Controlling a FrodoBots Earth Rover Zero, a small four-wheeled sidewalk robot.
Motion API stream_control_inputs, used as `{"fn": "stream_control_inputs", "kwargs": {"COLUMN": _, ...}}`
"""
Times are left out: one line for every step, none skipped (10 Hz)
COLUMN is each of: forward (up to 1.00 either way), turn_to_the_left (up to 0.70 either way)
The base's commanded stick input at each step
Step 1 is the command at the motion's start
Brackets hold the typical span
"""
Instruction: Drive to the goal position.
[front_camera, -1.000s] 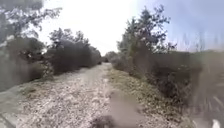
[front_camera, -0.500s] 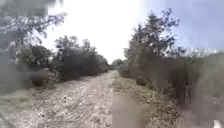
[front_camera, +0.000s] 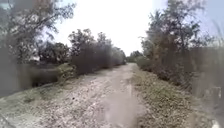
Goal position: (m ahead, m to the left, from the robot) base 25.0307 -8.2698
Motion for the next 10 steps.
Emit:
{"fn": "stream_control_inputs", "kwargs": {"forward": 0.7, "turn_to_the_left": 0.0}}
{"fn": "stream_control_inputs", "kwargs": {"forward": 0.7, "turn_to_the_left": 0.0}}
{"fn": "stream_control_inputs", "kwargs": {"forward": 0.7, "turn_to_the_left": 0.0}}
{"fn": "stream_control_inputs", "kwargs": {"forward": 0.7, "turn_to_the_left": 0.0}}
{"fn": "stream_control_inputs", "kwargs": {"forward": 0.7, "turn_to_the_left": 0.0}}
{"fn": "stream_control_inputs", "kwargs": {"forward": 0.7, "turn_to_the_left": 0.0}}
{"fn": "stream_control_inputs", "kwargs": {"forward": 0.7, "turn_to_the_left": 0.0}}
{"fn": "stream_control_inputs", "kwargs": {"forward": 0.7, "turn_to_the_left": 0.0}}
{"fn": "stream_control_inputs", "kwargs": {"forward": 0.7, "turn_to_the_left": 0.0}}
{"fn": "stream_control_inputs", "kwargs": {"forward": 0.7, "turn_to_the_left": 0.0}}
